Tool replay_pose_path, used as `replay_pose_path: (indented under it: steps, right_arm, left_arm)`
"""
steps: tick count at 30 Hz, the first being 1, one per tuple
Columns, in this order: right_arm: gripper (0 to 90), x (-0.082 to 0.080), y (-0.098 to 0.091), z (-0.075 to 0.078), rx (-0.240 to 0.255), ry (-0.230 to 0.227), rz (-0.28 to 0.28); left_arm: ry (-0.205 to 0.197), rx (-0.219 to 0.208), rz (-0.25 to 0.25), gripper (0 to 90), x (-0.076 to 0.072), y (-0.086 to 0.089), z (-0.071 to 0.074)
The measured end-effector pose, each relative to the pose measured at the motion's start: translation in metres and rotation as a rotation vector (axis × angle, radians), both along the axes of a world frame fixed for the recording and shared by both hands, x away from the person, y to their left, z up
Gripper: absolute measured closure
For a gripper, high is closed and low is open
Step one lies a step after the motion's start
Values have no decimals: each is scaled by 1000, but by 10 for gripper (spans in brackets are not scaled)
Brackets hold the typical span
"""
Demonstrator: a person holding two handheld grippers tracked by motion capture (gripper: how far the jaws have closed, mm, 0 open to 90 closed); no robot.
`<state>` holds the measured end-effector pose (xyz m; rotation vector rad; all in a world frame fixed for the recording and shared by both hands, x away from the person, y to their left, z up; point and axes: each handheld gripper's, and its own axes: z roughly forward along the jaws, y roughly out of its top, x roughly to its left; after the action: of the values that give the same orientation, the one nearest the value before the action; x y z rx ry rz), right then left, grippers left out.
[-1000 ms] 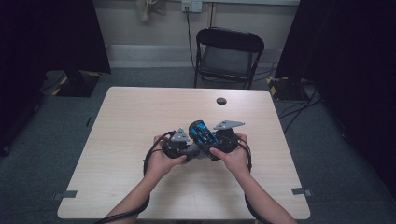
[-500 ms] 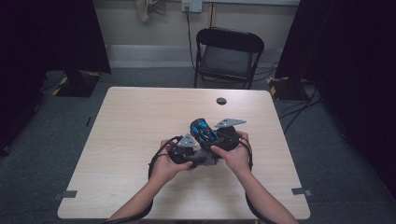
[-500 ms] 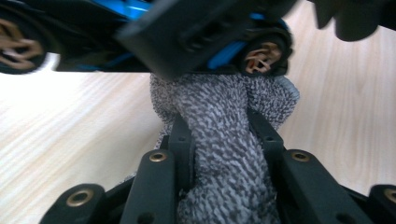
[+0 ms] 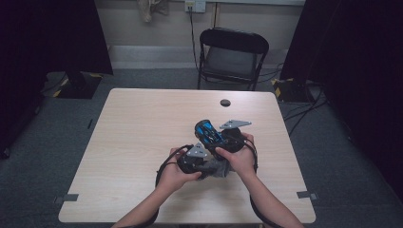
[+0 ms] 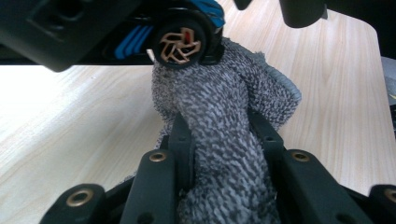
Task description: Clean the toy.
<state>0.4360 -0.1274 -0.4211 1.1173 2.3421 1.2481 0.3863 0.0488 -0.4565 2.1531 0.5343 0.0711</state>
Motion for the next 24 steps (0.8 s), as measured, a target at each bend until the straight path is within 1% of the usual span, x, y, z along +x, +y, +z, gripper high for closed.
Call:
replay_pose_path:
  steps: [8, 10, 12, 14, 16, 17, 20, 24]
  right_arm:
    - [262, 2, -1, -3, -4, 5, -8]
    - [262, 2, -2, -3, -5, 6, -10]
    - [262, 3, -3, -4, -6, 7, -10]
    - [262, 3, -4, -4, -9, 6, -15]
    - [262, 4, -6, -4, -12, 8, -17]
    - [262, 4, -6, -4, -15, 7, -17]
    - [262, 4, -9, -4, -11, 12, -24]
    - [262, 5, -12, -5, -20, 10, -29]
  left_arm:
    - [13, -17, -15, 679, -4, -4, -4]
    - [13, -11, -27, 679, -5, -5, -3]
    - [20, -20, -35, 679, -7, -6, -3]
    - [16, -15, -41, 678, -9, -6, -3]
    - [18, -14, -40, 678, -10, -4, -4]
    - [14, -6, -37, 678, -10, -2, -4]
    - [10, 6, -22, 678, -9, 4, -5]
    - [7, 19, 5, 677, -6, 15, -6]
